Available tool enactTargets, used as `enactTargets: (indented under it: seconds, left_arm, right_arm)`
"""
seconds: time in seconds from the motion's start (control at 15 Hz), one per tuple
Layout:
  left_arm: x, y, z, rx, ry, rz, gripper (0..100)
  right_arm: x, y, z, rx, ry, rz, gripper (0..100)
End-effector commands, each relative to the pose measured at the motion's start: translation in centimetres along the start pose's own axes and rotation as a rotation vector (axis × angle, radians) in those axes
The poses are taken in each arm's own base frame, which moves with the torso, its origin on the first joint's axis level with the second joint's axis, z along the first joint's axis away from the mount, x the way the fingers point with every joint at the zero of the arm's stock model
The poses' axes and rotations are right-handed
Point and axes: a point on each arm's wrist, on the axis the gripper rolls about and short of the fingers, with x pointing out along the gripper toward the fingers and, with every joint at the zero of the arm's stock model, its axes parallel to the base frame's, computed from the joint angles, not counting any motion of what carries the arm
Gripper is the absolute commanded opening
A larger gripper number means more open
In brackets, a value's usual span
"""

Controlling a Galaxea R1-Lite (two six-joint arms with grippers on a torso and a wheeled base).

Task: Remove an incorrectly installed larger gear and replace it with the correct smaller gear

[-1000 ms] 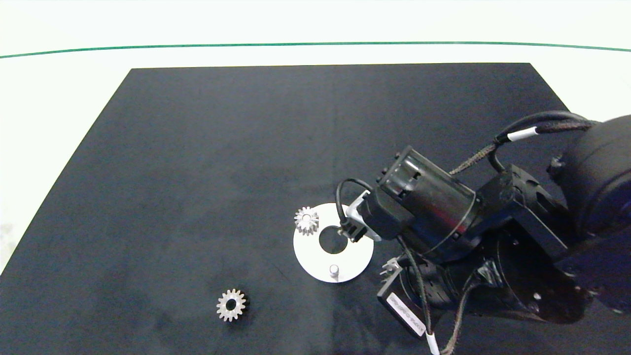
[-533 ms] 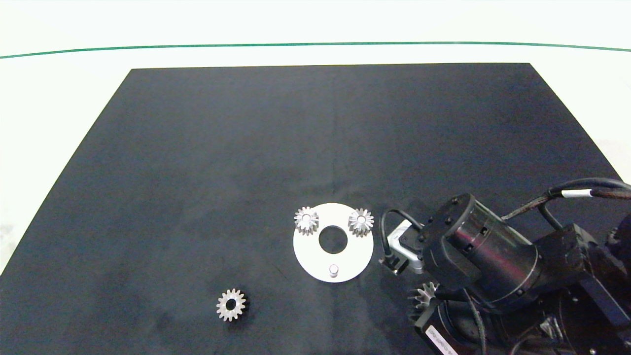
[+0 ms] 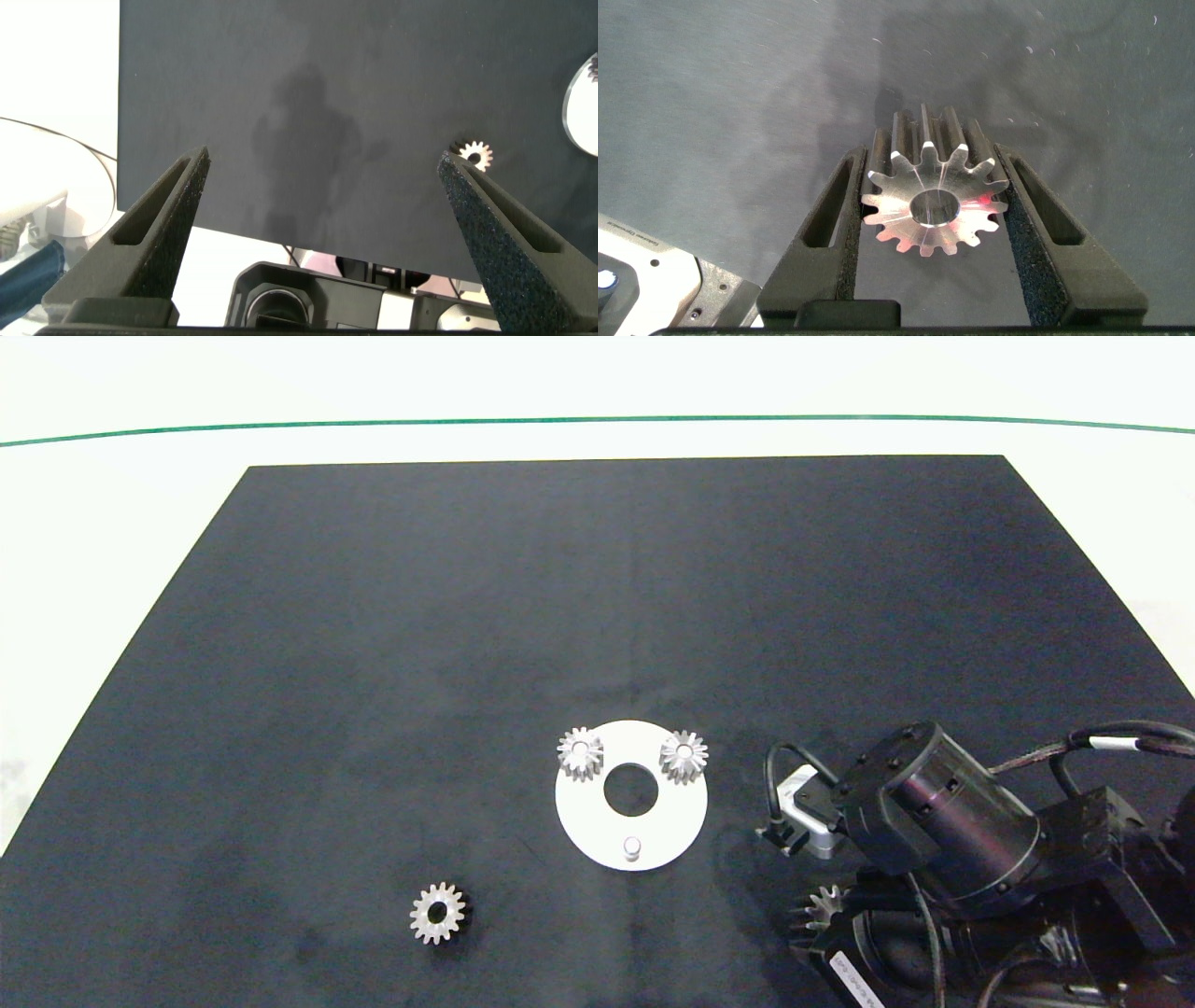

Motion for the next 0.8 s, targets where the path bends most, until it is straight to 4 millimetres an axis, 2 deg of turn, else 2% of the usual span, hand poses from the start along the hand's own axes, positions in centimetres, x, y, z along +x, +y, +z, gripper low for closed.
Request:
enactTargets:
  seconds: [0.07, 0.8]
  left_arm:
    - [0.09, 0.0, -0.02, -0.001, 0.009, 0.003, 100]
    - [0.15, -0.01, -0.05, 0.0, 0.012, 0.004, 100]
  right_arm:
    - [0.37, -0.39, -0.33, 0.009, 0.022, -0.006, 0]
    - [0.9, -0.4, -0.87, -0.007, 0.052, -0.017, 0]
